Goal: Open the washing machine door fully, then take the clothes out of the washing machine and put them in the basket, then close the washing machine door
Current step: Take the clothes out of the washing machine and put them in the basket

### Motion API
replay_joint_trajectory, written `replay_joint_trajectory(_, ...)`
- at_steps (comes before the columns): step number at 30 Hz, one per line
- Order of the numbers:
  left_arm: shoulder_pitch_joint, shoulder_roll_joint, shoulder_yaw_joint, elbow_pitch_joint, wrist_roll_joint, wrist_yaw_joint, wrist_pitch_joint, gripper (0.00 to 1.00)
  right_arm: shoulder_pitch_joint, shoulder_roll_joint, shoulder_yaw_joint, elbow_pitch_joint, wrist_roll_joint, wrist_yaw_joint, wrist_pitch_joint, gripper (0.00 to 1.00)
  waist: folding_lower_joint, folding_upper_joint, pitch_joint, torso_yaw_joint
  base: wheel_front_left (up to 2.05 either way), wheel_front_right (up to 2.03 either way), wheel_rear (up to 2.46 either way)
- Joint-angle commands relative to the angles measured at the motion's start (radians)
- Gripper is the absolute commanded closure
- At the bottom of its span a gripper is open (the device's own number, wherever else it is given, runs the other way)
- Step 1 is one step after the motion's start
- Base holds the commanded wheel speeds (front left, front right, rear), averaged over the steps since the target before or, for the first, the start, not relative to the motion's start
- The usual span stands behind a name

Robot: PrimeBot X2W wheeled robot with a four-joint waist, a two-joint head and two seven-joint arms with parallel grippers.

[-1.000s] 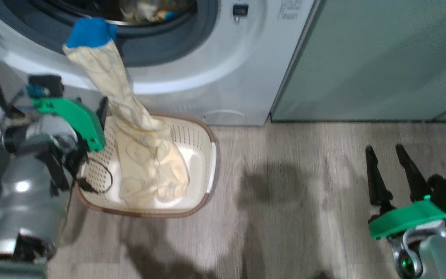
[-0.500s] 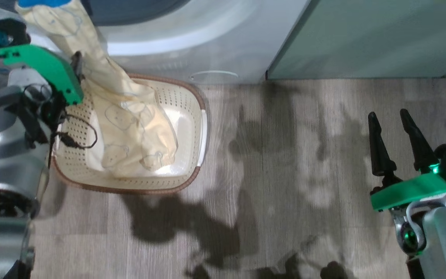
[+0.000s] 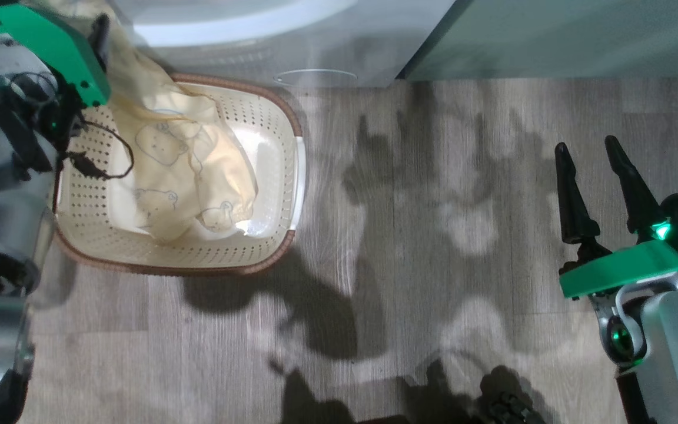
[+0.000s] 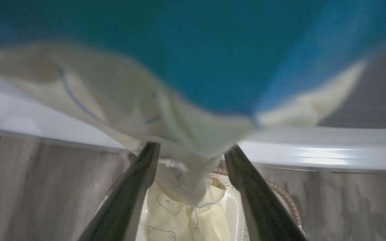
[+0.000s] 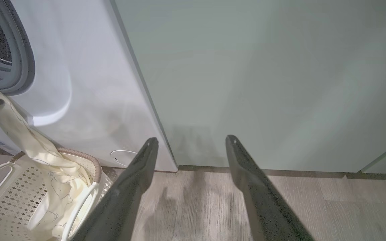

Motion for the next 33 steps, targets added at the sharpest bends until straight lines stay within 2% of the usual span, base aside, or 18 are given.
replay_joint_trajectory(1,-0.027,0.056,0.008,-0.014,-0.007,-0.001,-0.014,0.0,-0.009,0.002,0.017,-0.029,-0.001,0.0,-0.01,0.0,-0.0001,0.0,0.007,-0.004,0.0,0.0,0.0)
replay_joint_trajectory(6,-0.047,0.075,-0.006,0.004,-0.029,-0.001,-0.05,0.0,-0.011,0.002,0.023,-0.029,0.002,0.0,-0.01,0.0,-0.0001,0.0,0.016,-0.01,0.0,0.0,0.0)
replay_joint_trajectory(7,-0.048,0.077,-0.007,0.009,-0.033,-0.001,-0.058,0.06,-0.011,0.002,0.024,-0.028,0.003,0.0,-0.01,0.0,-0.0001,0.0,0.015,-0.012,0.0,0.0,0.0)
replay_joint_trajectory(8,-0.05,0.078,-0.009,0.013,-0.036,-0.001,-0.066,0.2,-0.011,0.002,0.025,-0.027,0.003,0.0,-0.01,0.0,-0.0001,0.0,0.015,-0.012,0.0,0.0,0.0)
replay_joint_trajectory(9,-0.052,0.081,-0.008,0.017,-0.041,-0.001,-0.077,0.45,-0.011,0.002,0.025,-0.027,0.003,0.0,-0.01,0.0,-0.0001,0.0,0.015,-0.013,0.0,0.0,0.0)
replay_joint_trajectory(10,-0.054,0.082,-0.008,0.021,-0.044,-0.001,-0.085,0.64,-0.011,0.002,0.025,-0.026,0.003,0.0,-0.01,0.0,-0.0001,0.0,0.014,-0.014,0.0,0.0,0.0)
replay_joint_trajectory(11,-0.055,0.08,-0.01,0.025,-0.045,-0.001,-0.093,0.91,-0.011,0.002,0.024,-0.025,0.002,0.0,-0.01,0.0,-0.0001,0.0,0.013,-0.013,0.0,0.0,0.0)
replay_joint_trajectory(12,-0.054,0.078,-0.012,0.029,-0.047,-0.001,-0.101,1.0,-0.011,0.002,0.023,-0.023,0.001,0.0,-0.01,0.0,-0.0001,0.0,0.011,-0.013,0.0,0.0,0.0)
replay_joint_trajectory(19,-0.018,0.05,-0.04,0.043,-0.062,-0.001,-0.128,1.0,0.001,0.002,0.017,-0.015,-0.005,0.0,-0.01,0.0,-0.0001,0.0,-0.017,-0.007,0.0,0.0,0.0)
replay_joint_trajectory(33,0.223,-0.058,-0.193,-0.002,-0.123,-0.001,-0.098,1.0,0.029,0.002,0.011,-0.008,-0.008,0.0,-0.01,0.0,-0.0001,0.0,-0.088,0.023,0.0,0.0,0.0)
